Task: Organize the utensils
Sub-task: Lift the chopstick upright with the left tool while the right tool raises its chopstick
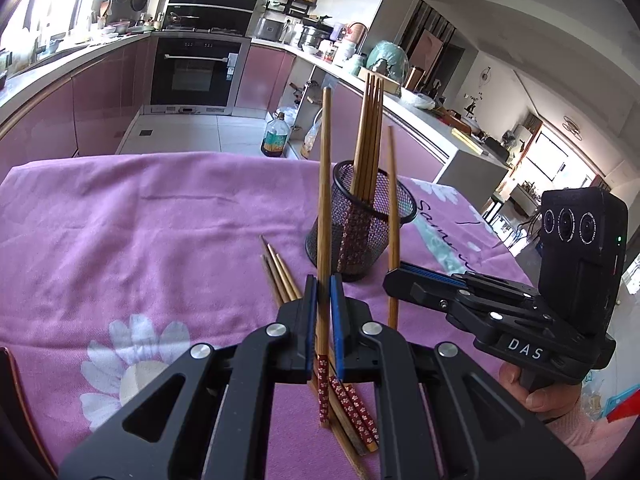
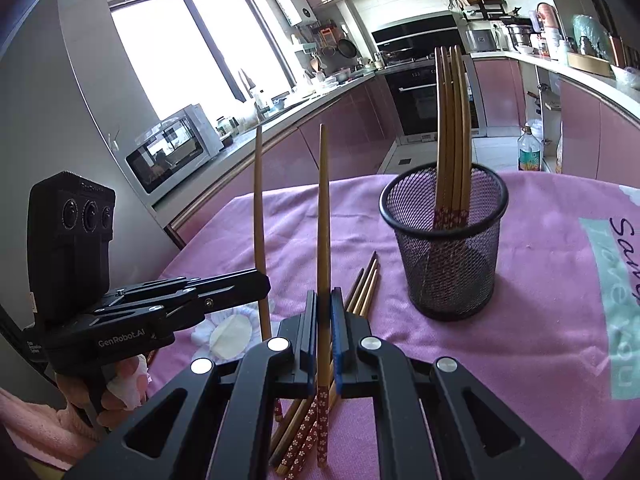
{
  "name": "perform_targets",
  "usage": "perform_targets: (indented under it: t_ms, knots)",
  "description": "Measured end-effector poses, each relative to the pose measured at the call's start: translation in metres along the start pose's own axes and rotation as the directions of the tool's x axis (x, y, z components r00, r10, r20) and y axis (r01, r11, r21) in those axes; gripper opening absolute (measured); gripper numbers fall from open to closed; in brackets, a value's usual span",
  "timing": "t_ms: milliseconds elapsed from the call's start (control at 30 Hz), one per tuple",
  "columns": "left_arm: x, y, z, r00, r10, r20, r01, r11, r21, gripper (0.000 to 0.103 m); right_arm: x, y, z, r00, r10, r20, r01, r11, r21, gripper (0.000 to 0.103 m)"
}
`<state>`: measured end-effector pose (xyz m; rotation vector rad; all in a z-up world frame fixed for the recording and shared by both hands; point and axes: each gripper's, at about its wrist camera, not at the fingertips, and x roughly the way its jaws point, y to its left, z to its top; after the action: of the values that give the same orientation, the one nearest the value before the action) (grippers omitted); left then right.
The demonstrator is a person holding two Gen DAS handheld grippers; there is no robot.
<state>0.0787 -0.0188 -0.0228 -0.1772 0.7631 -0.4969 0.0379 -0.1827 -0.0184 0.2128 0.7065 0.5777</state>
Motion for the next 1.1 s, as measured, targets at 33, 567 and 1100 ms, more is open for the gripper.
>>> perform_targets:
  t_ms: [33,567,1100]
  knots:
    - [-0.001,-0.001,0.001,1.000,-0.004,0.005,0.004,1.000,0.001,0.007,-0.002,-0.001,0.002,1.000,-0.001,0.007,0.001,1.000,0.001,0.005]
    - [-0.013,-0.006,0.016,0.997,-0.042,0.059,0.042,0.999,0.009,0.007,-0.019,-0.001,0.020,0.997,-0.022,0.077,0.024,0.999,-0.023,0.005]
    - [-0.029,-0.015,0.060,0.984,-0.094,0.148,0.091,0.995,0.033,0.007,-0.050,-0.006,0.053,0.977,-0.065,0.202,0.077,0.996,-0.050,0.005]
